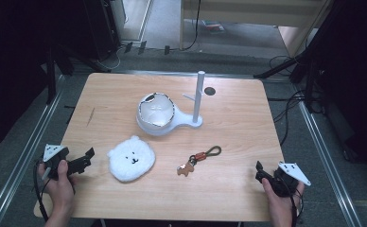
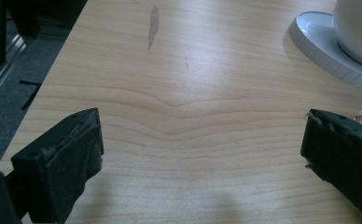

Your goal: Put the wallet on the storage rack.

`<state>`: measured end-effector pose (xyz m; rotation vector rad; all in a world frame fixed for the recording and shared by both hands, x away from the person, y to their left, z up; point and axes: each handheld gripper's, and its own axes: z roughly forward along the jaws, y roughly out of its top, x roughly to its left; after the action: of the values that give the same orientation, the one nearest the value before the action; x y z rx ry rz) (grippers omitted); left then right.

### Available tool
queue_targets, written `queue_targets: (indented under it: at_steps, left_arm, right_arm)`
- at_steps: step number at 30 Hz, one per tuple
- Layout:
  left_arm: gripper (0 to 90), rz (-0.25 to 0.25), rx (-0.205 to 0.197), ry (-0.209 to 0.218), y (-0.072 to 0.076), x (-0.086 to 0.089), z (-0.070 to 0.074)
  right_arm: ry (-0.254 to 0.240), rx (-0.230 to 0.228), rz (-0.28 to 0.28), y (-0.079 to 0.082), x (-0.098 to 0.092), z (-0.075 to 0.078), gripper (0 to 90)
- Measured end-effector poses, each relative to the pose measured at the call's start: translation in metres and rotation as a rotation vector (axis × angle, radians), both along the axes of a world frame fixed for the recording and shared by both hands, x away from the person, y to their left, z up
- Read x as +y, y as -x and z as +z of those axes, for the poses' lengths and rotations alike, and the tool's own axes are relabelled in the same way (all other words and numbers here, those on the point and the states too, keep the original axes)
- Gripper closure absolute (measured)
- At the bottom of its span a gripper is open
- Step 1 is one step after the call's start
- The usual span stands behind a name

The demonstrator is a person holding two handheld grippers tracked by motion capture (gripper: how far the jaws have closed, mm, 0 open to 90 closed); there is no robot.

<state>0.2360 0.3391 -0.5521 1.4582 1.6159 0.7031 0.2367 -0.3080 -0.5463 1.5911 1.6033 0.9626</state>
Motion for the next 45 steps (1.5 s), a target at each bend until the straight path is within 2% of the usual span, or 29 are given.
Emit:
queue_targets:
  at_steps: [3,4,7,11,16,17,19,22,24,28,30,35,37,39,40,45]
  left_arm:
    - [0.0,0.0,-0.004,0.004,0.0,0.0,0.0]
    - [0.0,0.0,-0.003,0.005,0.001,0.001,0.0]
    - [0.0,-0.002,-0.003,0.004,0.001,0.0,0.0]
    - [0.0,-0.005,-0.004,0.004,0.001,0.001,0.0]
    - [0.0,-0.006,-0.002,0.002,0.001,0.001,0.0]
    - [0.0,-0.007,-0.003,0.002,0.001,0.001,0.0]
    - [0.0,-0.004,-0.006,0.001,0.001,0.0,0.0]
    - [0.0,-0.006,-0.006,-0.002,0.001,0.0,0.0]
    - [0.0,-0.007,-0.007,-0.003,0.001,0.0,0.0]
    - [0.0,-0.004,-0.006,-0.003,0.002,-0.001,0.0]
    - [0.0,-0.004,-0.006,-0.002,0.002,-0.001,0.0]
    - [0.0,-0.007,-0.006,-0.001,0.002,-0.001,0.0]
    - [0.0,-0.006,-0.006,-0.002,0.002,-0.001,0.0]
    - [0.0,-0.006,-0.007,-0.002,0.002,-0.001,0.0]
    - [0.0,-0.007,-0.007,0.0,0.002,-0.001,0.0]
    - [0.0,-0.009,-0.008,-0.002,0.002,-0.001,0.0]
  right_arm:
    - [0.013,-0.001,-0.004,0.0,0.001,0.0,20.5]
    - [-0.006,-0.001,0.013,0.0,0.002,0.003,22.8]
    - [-0.014,-0.002,0.036,0.0,0.005,0.006,23.7]
    - [0.033,-0.009,0.069,0.002,0.015,0.012,26.2]
    - [0.03,-0.004,0.111,0.005,0.029,0.022,27.7]
    - [0.02,0.012,0.127,0.006,0.037,0.028,27.6]
    - [0.02,0.014,0.135,0.006,0.039,0.03,27.6]
    - [0.021,0.034,0.171,0.007,0.057,0.042,27.2]
    - [0.019,0.043,0.175,0.007,0.061,0.044,27.0]
    - [0.005,0.085,0.227,0.005,0.077,0.05,23.5]
    - [-0.015,0.099,0.278,0.004,0.089,0.053,21.2]
    - [-0.023,0.105,0.303,0.001,0.104,0.056,20.5]
    - [-0.045,0.114,0.331,-0.002,0.119,0.058,20.7]
    - [-0.044,0.115,0.342,-0.003,0.122,0.058,20.7]
    - [-0.032,0.124,0.355,-0.005,0.133,0.057,20.9]
    - [-0.031,0.142,0.374,-0.011,0.151,0.056,22.0]
